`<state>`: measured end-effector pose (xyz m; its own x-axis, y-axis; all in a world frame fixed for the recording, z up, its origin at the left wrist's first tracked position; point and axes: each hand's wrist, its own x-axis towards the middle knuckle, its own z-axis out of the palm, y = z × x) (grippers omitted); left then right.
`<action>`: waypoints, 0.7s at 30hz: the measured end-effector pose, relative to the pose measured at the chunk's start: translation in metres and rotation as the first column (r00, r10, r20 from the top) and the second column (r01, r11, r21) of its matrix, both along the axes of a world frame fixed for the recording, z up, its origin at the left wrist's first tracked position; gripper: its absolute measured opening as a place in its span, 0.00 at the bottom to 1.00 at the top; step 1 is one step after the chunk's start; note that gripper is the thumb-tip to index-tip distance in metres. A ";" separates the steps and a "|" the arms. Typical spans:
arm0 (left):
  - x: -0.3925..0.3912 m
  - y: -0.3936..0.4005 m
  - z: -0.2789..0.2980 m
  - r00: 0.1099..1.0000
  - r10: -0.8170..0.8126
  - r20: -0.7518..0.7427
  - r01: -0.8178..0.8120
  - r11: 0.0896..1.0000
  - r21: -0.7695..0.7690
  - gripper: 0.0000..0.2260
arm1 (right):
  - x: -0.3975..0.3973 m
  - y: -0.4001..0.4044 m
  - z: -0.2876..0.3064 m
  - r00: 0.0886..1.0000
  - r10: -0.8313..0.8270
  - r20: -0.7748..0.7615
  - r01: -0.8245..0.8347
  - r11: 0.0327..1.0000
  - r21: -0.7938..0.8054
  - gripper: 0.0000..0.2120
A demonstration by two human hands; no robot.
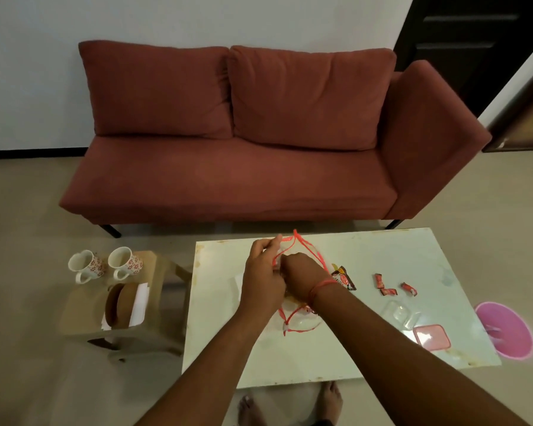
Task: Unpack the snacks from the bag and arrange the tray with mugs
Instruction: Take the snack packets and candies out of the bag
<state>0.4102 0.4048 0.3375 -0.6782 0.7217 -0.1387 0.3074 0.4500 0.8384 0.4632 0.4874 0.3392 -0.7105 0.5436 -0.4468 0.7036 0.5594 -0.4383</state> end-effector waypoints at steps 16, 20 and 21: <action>0.006 0.054 -0.001 0.987 0.108 0.120 -0.095 0.989 -0.113 0.30 | 0.082 0.050 0.037 0.581 -0.431 -0.690 0.376 0.894 -0.242 0.20; 0.009 0.074 -0.004 0.980 0.171 0.104 -0.158 0.979 -0.128 0.28 | 0.091 0.076 0.023 0.345 -0.671 -0.656 0.381 0.739 -0.556 0.19; 0.010 0.080 -0.006 0.979 0.179 0.099 -0.166 0.977 -0.132 0.28 | 0.093 0.084 0.020 0.307 -0.718 -0.625 0.348 0.696 -0.628 0.19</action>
<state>0.4203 0.4846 0.3318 -0.7669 0.5681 -0.2988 0.1255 0.5892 0.7982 0.5562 0.5713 0.3594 -0.4247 0.8993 -0.1045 0.0221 -0.1051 -0.9942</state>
